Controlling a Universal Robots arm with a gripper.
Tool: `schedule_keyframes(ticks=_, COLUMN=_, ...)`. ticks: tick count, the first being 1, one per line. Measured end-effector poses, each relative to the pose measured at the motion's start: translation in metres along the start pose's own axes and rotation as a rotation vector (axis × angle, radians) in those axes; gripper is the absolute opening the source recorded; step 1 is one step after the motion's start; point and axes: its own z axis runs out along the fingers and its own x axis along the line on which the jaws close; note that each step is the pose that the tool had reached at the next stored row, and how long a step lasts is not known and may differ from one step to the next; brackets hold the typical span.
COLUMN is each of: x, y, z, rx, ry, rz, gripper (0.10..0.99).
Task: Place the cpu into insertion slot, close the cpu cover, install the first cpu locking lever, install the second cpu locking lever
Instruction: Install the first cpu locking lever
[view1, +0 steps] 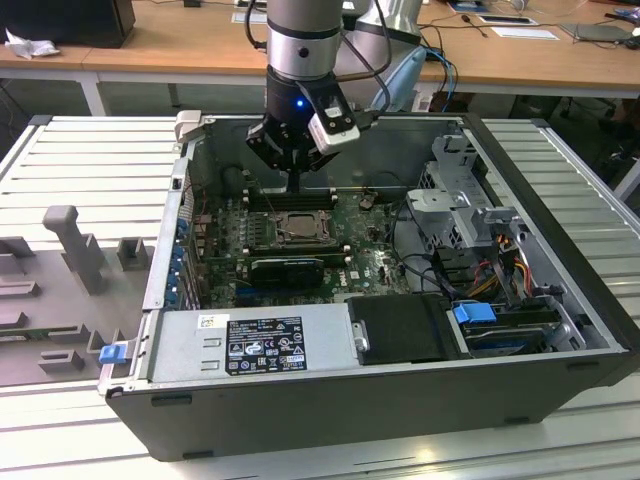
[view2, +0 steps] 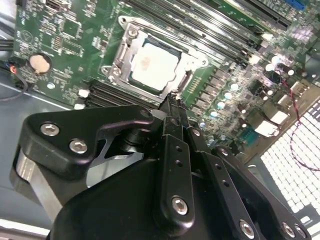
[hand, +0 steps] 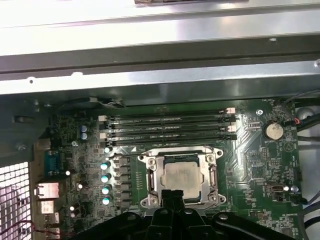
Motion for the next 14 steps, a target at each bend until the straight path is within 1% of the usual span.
schedule_keyframes(ticks=2, x=0.0051, y=-0.0003, z=0.0003, rx=-0.001, ry=-0.0031, rz=0.0, gripper=0.106)
schedule_keyframes(ticks=3, x=0.0059, y=-0.0003, z=0.0005, rx=-0.001, ry=-0.0036, rz=-0.002, gripper=0.106)
schedule_keyframes(ticks=4, x=0.0059, y=-0.0004, z=0.0006, rx=0.0, ry=-0.0033, rz=-0.03, gripper=0.106)
schedule_keyframes(ticks=6, x=0.0059, y=-0.0004, z=0.0009, rx=0.0, ry=-0.0047, rz=-0.054, gripper=0.106)
schedule_keyframes(ticks=7, x=0.0062, y=-0.0005, z=0.0011, rx=0.0, ry=-0.0102, rz=-0.059, gripper=0.106)
schedule_keyframes(ticks=8, x=0.007, y=-0.0005, z=0.0014, rx=0.0, ry=-0.0187, rz=-0.06, gripper=0.106)
schedule_keyframes(ticks=9, x=0.0081, y=-0.0006, z=0.0016, rx=-0.001, ry=-0.0299, rz=-0.061, gripper=0.106)
schedule_keyframes(ticks=10, x=0.0091, y=-0.0007, z=0.0017, rx=-0.001, ry=-0.038, rz=-0.062, gripper=0.106)
schedule_keyframes(ticks=11, x=0.0094, y=-0.0006, z=0.002, rx=-0.001, ry=-0.0429, rz=-0.068, gripper=0.106)
schedule_keyframes(ticks=13, x=0.0094, y=-0.0007, z=0.0023, rx=-0.001, ry=-0.0441, rz=-0.097, gripper=0.106)
schedule_keyframes(ticks=14, x=0.0156, y=-0.0012, z=0.0041, rx=-0.001, ry=-0.0508, rz=-0.121, gripper=0.106)
